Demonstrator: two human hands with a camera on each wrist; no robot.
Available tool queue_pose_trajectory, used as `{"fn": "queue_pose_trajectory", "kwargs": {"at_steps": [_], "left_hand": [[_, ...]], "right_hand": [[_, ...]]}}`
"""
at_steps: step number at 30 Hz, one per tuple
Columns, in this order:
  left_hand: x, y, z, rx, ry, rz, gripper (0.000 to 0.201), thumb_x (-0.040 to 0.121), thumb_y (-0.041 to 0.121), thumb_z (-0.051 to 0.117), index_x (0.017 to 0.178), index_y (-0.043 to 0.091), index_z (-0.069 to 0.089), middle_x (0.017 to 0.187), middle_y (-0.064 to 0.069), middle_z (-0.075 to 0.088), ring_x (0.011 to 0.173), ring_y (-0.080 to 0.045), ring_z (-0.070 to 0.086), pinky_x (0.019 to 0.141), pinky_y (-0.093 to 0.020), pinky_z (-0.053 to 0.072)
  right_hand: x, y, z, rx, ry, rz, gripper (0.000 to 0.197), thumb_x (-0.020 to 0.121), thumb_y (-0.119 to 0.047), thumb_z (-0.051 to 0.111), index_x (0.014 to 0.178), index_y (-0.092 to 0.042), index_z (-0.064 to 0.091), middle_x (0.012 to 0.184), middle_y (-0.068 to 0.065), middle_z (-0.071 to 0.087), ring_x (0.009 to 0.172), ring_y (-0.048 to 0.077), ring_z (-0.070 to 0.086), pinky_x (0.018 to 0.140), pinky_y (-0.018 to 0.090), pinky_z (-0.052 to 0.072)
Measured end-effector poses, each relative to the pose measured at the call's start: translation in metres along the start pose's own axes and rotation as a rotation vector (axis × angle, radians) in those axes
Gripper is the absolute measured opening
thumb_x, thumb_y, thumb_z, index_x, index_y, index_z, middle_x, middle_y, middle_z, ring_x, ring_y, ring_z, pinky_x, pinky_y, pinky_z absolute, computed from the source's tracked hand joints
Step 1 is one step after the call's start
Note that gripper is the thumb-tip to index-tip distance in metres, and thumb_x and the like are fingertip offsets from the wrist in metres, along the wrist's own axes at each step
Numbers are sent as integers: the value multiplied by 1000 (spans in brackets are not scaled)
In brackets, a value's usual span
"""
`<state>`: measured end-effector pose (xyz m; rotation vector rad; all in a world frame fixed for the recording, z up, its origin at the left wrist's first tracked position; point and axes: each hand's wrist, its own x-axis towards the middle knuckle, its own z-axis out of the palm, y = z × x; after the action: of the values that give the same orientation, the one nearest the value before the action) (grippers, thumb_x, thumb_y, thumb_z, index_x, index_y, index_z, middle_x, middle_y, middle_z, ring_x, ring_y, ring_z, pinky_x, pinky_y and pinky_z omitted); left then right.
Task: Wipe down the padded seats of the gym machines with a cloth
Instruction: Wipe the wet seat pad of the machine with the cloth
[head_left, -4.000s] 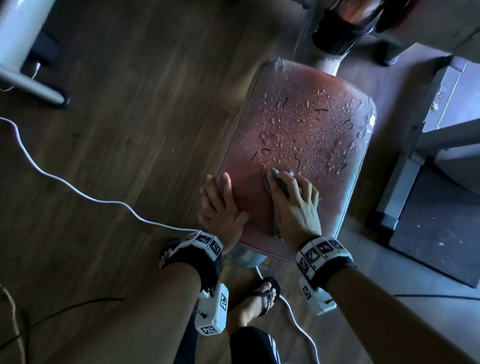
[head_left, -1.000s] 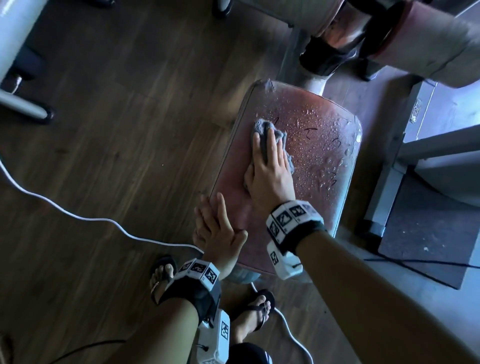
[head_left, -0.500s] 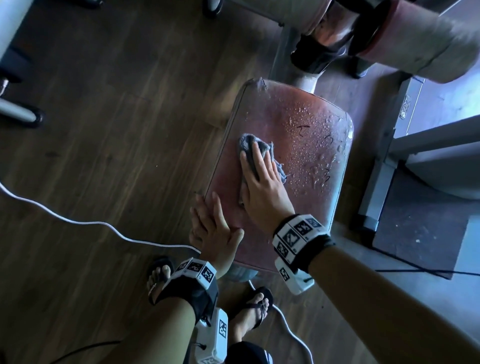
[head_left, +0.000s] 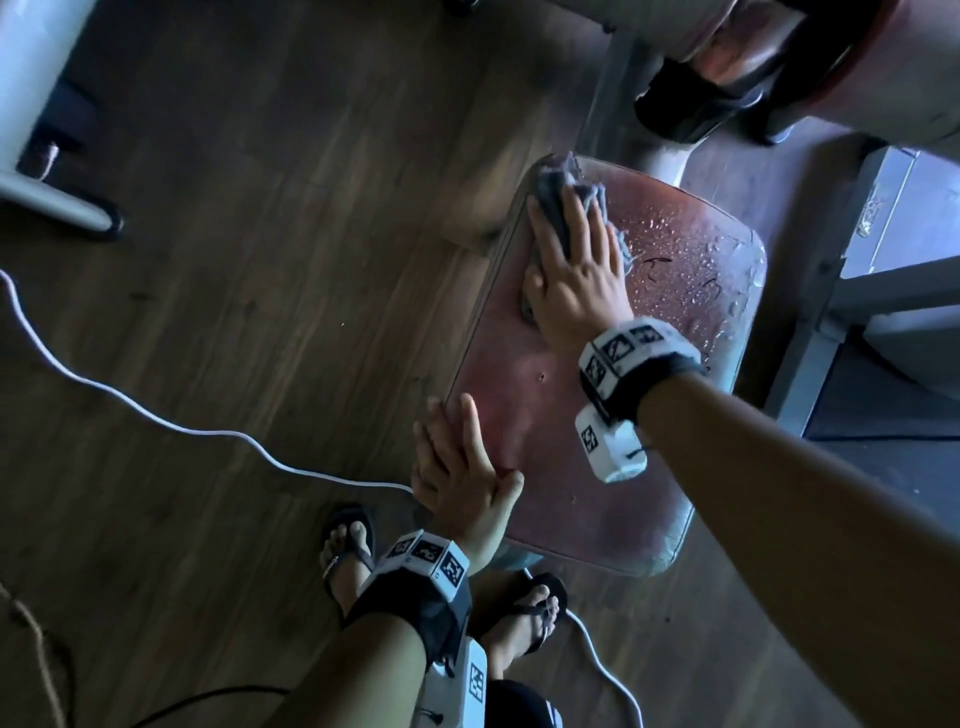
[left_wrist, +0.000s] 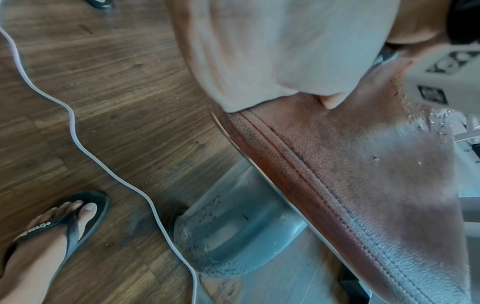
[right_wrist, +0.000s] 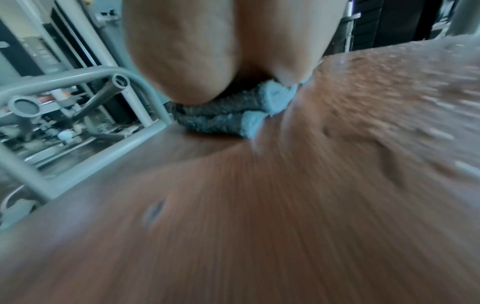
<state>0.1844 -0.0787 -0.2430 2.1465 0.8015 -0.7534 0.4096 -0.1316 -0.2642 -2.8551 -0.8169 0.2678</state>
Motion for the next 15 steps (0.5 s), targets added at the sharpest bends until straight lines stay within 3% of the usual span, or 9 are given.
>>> {"fn": "queue_pose_trajectory", "kwargs": {"at_steps": [3, 8, 10, 13, 15], "left_hand": [[1, 0, 0, -15, 10, 9, 95, 78, 55, 35, 133, 39, -41, 154, -3, -37, 145, -25, -25, 118, -51, 6], [0, 0, 0, -40, 28, 40, 102, 89, 40, 54, 136, 38, -37, 154, -1, -37, 144, -22, -28, 117, -48, 1], [0, -1, 2, -46, 23, 44, 102, 89, 40, 54, 135, 37, -37, 155, -3, -36, 144, -23, -27, 117, -48, 1], [3, -3, 5, -77, 30, 54, 104, 88, 39, 54, 141, 36, -35, 154, 0, -38, 144, -22, -28, 117, -50, 0], [4, -3, 7, -96, 36, 49, 104, 87, 38, 55, 144, 37, -32, 153, 1, -38, 144, -21, -29, 117, -51, 0]], "right_hand": [[41, 7, -5, 7, 57, 51, 59, 95, -38, 33, 153, -28, 27, 162, 6, 14, 148, 34, 12, 120, 43, 8], [82, 12, -11, -95, 102, 77, 51, 95, -42, 26, 139, -24, 47, 144, 2, 46, 129, 31, 43, 108, 40, 29], [78, 15, -12, -83, 95, 27, 52, 96, -42, 29, 141, -22, 45, 147, 3, 43, 132, 32, 40, 109, 44, 29], [59, 19, -11, -75, 32, -83, 59, 96, -43, 27, 151, -20, 33, 157, 5, 29, 145, 36, 23, 118, 47, 17], [45, 15, -10, -54, 16, -140, 59, 97, -41, 25, 151, -19, 33, 159, 7, 26, 147, 39, 17, 121, 49, 13]]}}
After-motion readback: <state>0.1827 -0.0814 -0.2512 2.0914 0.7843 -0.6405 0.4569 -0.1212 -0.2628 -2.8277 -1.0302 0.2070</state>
